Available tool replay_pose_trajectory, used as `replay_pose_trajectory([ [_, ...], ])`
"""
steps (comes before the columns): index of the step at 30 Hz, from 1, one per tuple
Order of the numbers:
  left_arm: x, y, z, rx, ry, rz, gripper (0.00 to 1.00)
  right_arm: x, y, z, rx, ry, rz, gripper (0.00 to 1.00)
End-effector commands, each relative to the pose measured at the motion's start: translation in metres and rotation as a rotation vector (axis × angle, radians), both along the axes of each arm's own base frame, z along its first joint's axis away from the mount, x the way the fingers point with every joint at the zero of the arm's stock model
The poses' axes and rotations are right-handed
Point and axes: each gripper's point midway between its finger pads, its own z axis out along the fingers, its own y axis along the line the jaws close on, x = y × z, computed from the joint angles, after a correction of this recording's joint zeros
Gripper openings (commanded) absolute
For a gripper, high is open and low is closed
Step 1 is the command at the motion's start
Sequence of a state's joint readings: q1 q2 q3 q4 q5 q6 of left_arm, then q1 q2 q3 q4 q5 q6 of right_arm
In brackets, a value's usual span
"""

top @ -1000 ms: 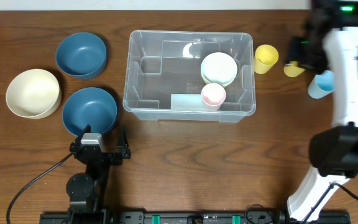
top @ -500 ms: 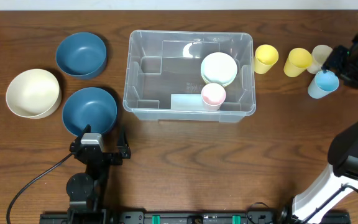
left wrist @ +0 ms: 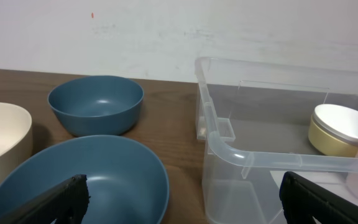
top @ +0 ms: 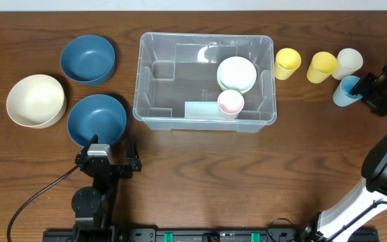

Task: Pack container
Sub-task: 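Open the right gripper and lift it away from the pink cup, then grasp the light-blue cup and lower it into the pink cup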

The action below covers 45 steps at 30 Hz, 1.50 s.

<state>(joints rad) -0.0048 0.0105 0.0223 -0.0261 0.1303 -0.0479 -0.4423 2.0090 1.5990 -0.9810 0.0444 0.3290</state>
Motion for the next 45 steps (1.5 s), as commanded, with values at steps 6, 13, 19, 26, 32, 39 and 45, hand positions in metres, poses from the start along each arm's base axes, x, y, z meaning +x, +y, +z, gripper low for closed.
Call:
replay_pose_trajectory([
  [6, -0.001, -0.003, -0.016, 0.008, 0.046, -0.015, 0.98, 0.0, -0.001, -0.014, -0.013, -0.024, 0.006, 0.48],
  [13, -0.001, -0.003, -0.016, 0.008, 0.046, -0.015, 0.98, -0.006, 0.002, -0.015, 0.001, 0.003, 0.005, 0.01],
  [19, -0.001, -0.003, -0.016, 0.008, 0.046, -0.015, 0.98, -0.014, 0.024, -0.004, 0.096, 0.029, 0.019, 0.01],
  [26, -0.001, -0.003, -0.016, 0.008, 0.046, -0.015, 0.98, -0.004, 0.062, 0.076, 0.091, -0.053, 0.128, 0.01],
  [32, -0.001, -0.003, -0.016, 0.008, 0.046, -0.015, 0.98, 0.009, 0.14, 0.179, 0.036, -0.291, 0.39, 0.01],
  [39, -0.001, -0.003, -0.016, 0.008, 0.046, -0.015, 0.98, 0.012, 0.264, 0.236, 0.015, -0.478, 0.668, 0.02],
  [45, -0.001, -0.003, -0.016, 0.008, 0.046, -0.015, 0.98, 0.012, 0.335, 0.205, 0.011, -0.409, 0.782, 0.02],
])
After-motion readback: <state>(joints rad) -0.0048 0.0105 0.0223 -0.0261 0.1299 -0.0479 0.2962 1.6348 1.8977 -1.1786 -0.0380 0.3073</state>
